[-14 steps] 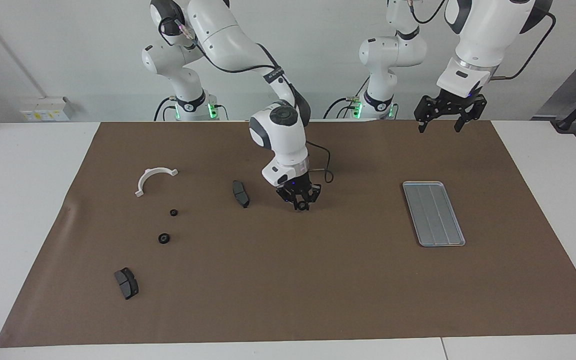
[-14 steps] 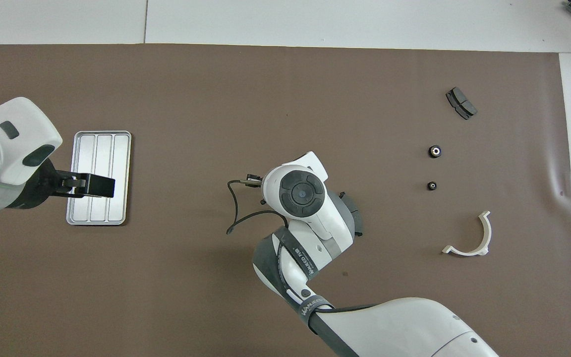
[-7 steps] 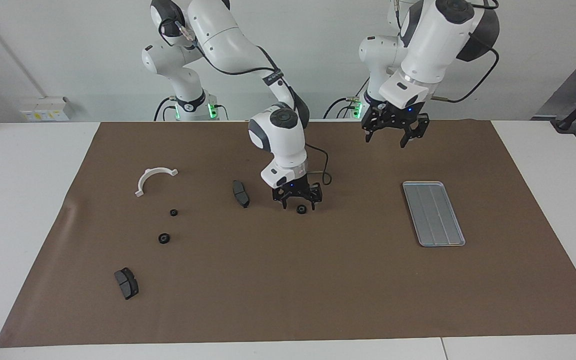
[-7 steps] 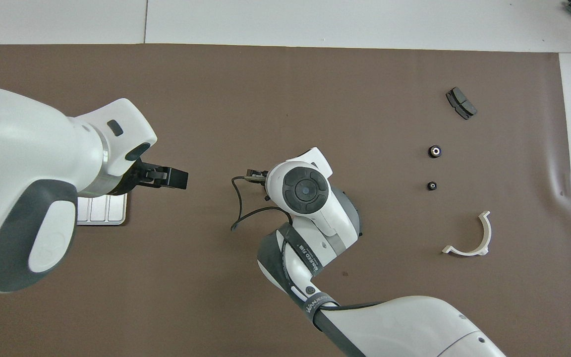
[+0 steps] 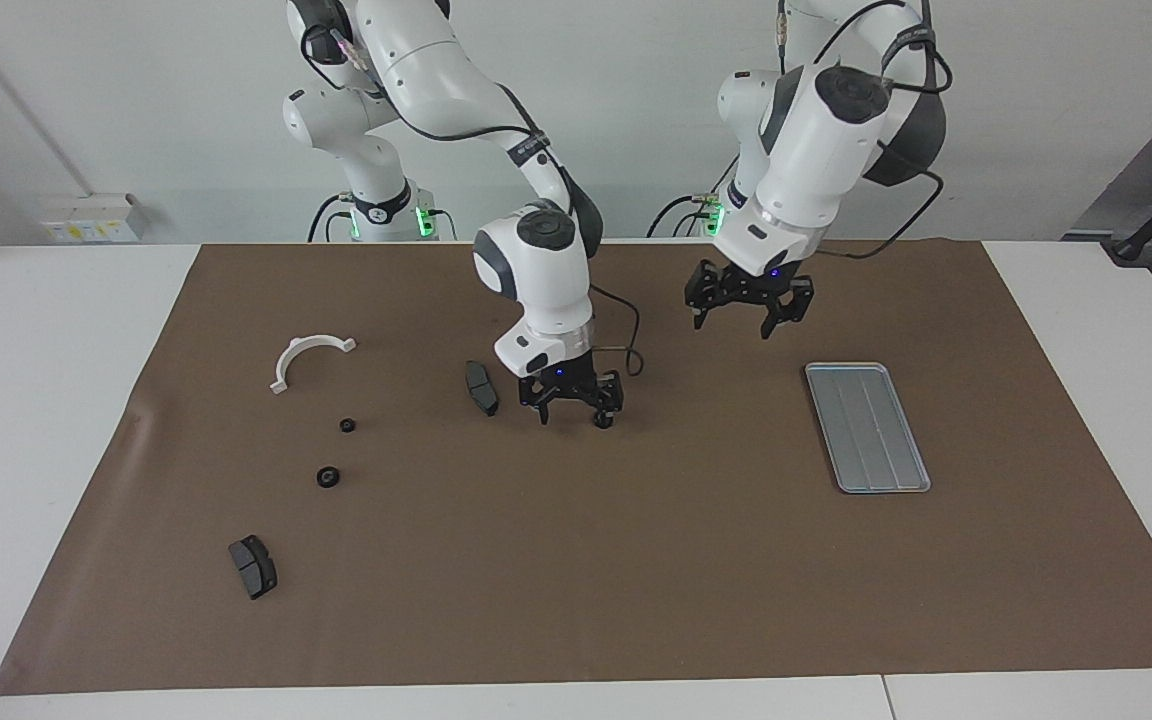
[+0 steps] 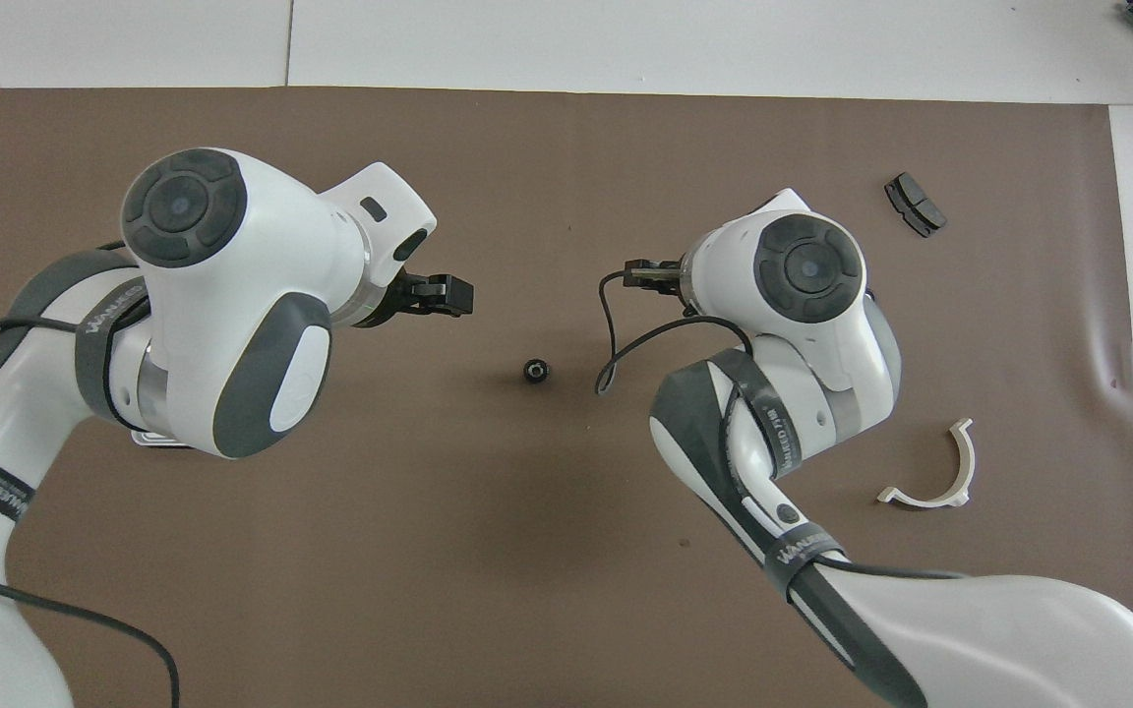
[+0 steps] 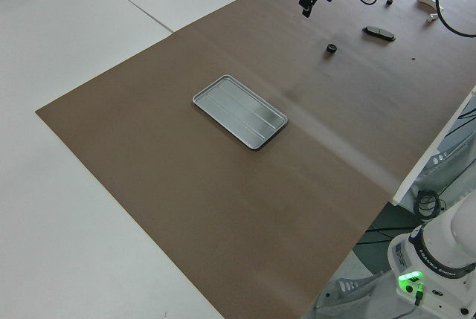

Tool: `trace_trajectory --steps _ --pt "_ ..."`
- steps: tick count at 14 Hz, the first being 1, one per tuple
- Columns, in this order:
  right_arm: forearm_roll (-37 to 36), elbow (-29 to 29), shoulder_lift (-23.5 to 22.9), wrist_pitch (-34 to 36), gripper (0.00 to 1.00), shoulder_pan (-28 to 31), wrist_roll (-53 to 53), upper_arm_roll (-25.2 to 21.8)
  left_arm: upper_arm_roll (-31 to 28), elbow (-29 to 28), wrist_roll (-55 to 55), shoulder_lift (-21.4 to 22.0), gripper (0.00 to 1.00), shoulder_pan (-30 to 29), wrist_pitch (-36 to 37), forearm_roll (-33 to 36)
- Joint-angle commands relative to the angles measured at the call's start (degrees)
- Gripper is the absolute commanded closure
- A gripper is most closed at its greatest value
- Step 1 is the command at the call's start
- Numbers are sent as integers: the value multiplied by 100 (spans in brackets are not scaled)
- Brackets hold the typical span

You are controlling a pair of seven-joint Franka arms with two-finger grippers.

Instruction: Pick bearing gear from pile to tray

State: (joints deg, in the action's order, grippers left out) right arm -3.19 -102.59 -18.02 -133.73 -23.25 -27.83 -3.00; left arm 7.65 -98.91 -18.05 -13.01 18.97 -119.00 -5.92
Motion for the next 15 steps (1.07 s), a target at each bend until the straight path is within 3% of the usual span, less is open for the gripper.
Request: trace_trajectory --steps 1,8,11,15 --pt "-59 -77 71 31 0 574 942 80 -80 819 -926 -911 0 606 -131 370" --pt "-33 -463 -35 -83 0 1648 2991 89 -71 778 -1052 -1300 0 1056 -316 601" --pt "-33 -700 -70 -101 0 1973 3773 89 -71 252 -1052 -1309 4 1056 -938 601" --pt "29 -1079 -184 -672 0 2018 3828 89 -80 -215 -1052 -1274 12 1056 -1353 601"
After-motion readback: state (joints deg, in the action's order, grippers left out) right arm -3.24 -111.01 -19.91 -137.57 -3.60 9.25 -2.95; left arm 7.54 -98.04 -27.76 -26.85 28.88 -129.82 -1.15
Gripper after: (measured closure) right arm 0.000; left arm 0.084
